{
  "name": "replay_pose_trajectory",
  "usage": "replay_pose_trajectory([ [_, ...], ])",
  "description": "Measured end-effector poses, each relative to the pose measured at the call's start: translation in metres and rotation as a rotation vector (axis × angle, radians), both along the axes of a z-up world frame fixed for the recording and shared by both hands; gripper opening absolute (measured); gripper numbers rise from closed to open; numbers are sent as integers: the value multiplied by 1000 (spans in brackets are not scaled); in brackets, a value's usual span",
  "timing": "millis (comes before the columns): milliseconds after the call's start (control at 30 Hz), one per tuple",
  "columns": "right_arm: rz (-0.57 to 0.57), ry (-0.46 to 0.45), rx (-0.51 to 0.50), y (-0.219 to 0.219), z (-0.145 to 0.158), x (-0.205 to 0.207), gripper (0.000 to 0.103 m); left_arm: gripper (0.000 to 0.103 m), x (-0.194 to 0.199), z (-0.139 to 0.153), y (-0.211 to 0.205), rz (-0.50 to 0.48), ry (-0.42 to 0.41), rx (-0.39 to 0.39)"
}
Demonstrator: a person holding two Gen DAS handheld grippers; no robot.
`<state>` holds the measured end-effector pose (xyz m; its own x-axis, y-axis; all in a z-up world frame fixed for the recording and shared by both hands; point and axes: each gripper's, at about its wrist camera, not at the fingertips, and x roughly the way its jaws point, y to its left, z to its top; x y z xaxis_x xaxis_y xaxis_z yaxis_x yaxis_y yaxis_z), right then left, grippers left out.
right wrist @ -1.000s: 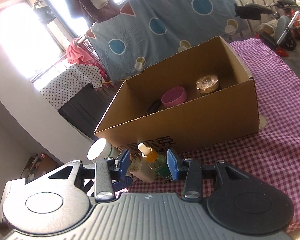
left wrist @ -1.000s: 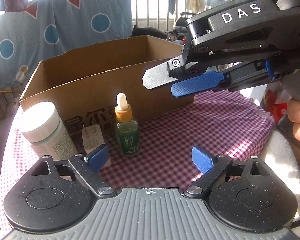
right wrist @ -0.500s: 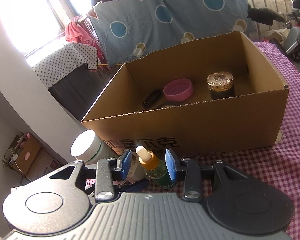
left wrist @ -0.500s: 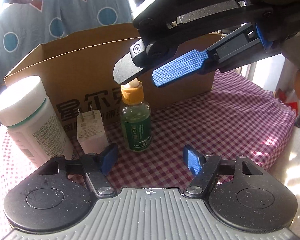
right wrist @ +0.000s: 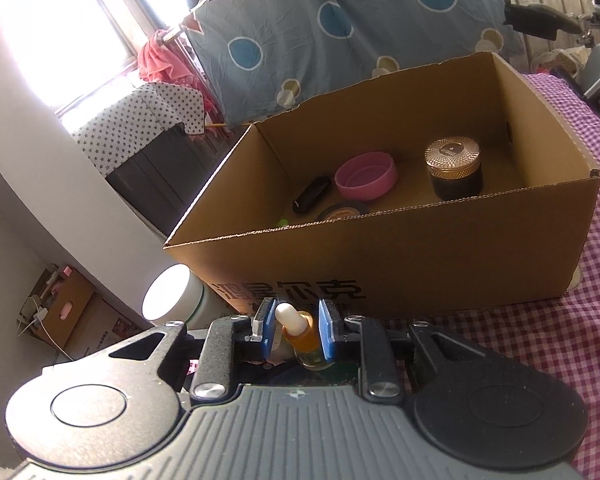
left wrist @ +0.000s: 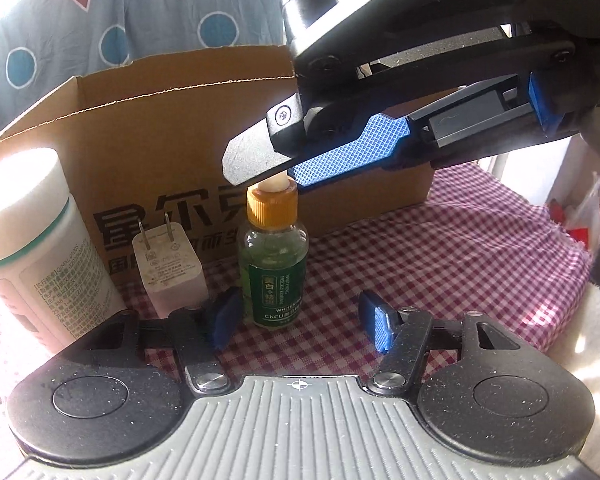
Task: Organize rigid objects
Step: 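Close the right gripper around the green dropper bottle, then carry the dropper bottle into the box and open the right gripper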
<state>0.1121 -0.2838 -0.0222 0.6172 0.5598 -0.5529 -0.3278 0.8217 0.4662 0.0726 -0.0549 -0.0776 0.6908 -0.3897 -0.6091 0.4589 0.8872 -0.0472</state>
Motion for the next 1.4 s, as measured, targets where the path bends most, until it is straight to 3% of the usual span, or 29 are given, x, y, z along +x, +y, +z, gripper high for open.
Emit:
replay_pose_trajectory([
  [400,-72,11,-1,-30,0,-17,25,63,-4,1,-23,-95,44,-54],
  [700,-62,-11,-40,-29,2,-21,25,49,7,6,-21,-39,43,-26],
  [800,-58,-17,-71,-24,3,-21,26,47,9,6,-22,-39,29,-19],
  [1000,-45,-39,-164,-13,7,-23,27,33,9,4,-25,-57,25,-27],
  [1400,-26,-16,-143,-18,-2,-17,25,32,6,-1,-32,-53,1,-36],
])
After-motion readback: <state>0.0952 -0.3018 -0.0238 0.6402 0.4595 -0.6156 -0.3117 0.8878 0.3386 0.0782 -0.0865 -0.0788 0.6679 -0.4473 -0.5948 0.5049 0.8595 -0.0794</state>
